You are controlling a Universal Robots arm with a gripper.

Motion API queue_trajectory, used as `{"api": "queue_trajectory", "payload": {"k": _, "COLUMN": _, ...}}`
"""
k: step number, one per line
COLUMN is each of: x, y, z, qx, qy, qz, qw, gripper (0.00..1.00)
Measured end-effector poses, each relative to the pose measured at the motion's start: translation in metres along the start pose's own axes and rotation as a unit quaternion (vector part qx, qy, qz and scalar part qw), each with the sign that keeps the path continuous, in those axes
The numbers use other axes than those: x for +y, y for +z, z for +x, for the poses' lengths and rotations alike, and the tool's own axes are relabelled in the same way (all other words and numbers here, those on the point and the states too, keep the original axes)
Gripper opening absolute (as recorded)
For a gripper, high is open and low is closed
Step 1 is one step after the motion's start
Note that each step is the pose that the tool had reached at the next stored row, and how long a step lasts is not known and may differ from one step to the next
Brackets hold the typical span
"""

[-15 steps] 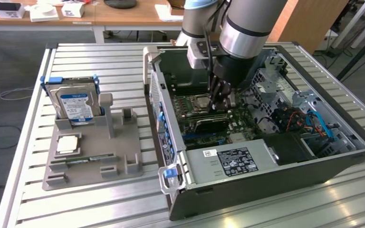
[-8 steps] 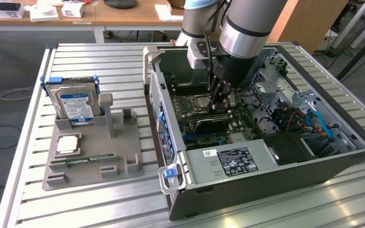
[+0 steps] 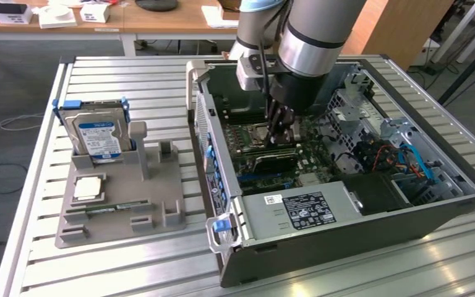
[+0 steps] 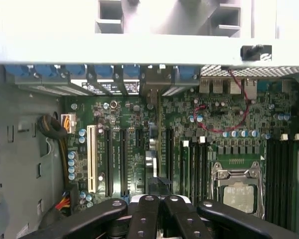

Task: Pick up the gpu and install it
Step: 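Press down on the gpu until it lock into place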

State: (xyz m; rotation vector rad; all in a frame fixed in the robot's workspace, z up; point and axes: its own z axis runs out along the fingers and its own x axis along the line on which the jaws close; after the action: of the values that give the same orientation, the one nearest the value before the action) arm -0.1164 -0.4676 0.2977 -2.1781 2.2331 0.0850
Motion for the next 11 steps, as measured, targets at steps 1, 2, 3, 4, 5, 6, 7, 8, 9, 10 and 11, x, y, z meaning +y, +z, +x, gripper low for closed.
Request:
{"api": "queue_trajectory", "payload": {"k": 1, "x": 0.0020, "y": 0.0002, "z": 0.000, "qx": 0.0000, "qy": 0.000, "qz": 0.0000, "qw": 1.0000, "gripper": 0.11}}
{"api": "queue_trajectory", "payload": {"k": 2, "x": 0.0038, "y": 0.0004, "z": 0.000, "qx": 0.0000, "qy": 0.000, "qz": 0.0000, "qw": 1.0000, "gripper": 0.11}}
{"api": "queue_trajectory", "payload": {"k": 3, "x": 0.0055, "y": 0.0006, "z": 0.000, "qx": 0.0000, "qy": 0.000, "qz": 0.0000, "qw": 1.0000, "gripper": 0.11}}
{"api": "queue_trajectory", "payload": {"k": 4, "x": 0.0071, "y": 0.0008, "z": 0.000, "qx": 0.0000, "qy": 0.000, "qz": 0.0000, "qw": 1.0000, "gripper": 0.11}}
{"api": "queue_trajectory", "payload": {"k": 5, "x": 0.0088, "y": 0.0010, "z": 0.000, "qx": 0.0000, "qy": 0.000, "qz": 0.0000, "qw": 1.0000, "gripper": 0.11}}
{"api": "queue_trajectory", "payload": {"k": 6, "x": 0.0106, "y": 0.0013, "z": 0.000, "qx": 0.0000, "qy": 0.000, "qz": 0.0000, "qw": 1.0000, "gripper": 0.11}}
{"api": "queue_trajectory", "payload": {"k": 7, "x": 0.0123, "y": 0.0015, "z": 0.000, "qx": 0.0000, "qy": 0.000, "qz": 0.0000, "qw": 1.0000, "gripper": 0.11}}
{"api": "queue_trajectory", "payload": {"k": 8, "x": 0.0137, "y": 0.0017, "z": 0.000, "qx": 0.0000, "qy": 0.000, "qz": 0.0000, "qw": 1.0000, "gripper": 0.11}}
{"api": "queue_trajectory", "payload": {"k": 9, "x": 0.0151, "y": 0.0020, "z": 0.000, "qx": 0.0000, "qy": 0.000, "qz": 0.0001, "qw": 1.0000, "gripper": 0.11}}
{"api": "queue_trajectory", "payload": {"k": 10, "x": 0.0163, "y": 0.0022, "z": 0.000, "qx": 0.0000, "qy": 0.000, "qz": 0.0001, "qw": 1.0000, "gripper": 0.11}}
{"api": "queue_trajectory", "payload": {"k": 11, "x": 0.0176, "y": 0.0024, "z": 0.000, "qx": 0.0000, "qy": 0.000, "qz": 0.0000, "qw": 1.0000, "gripper": 0.11}}
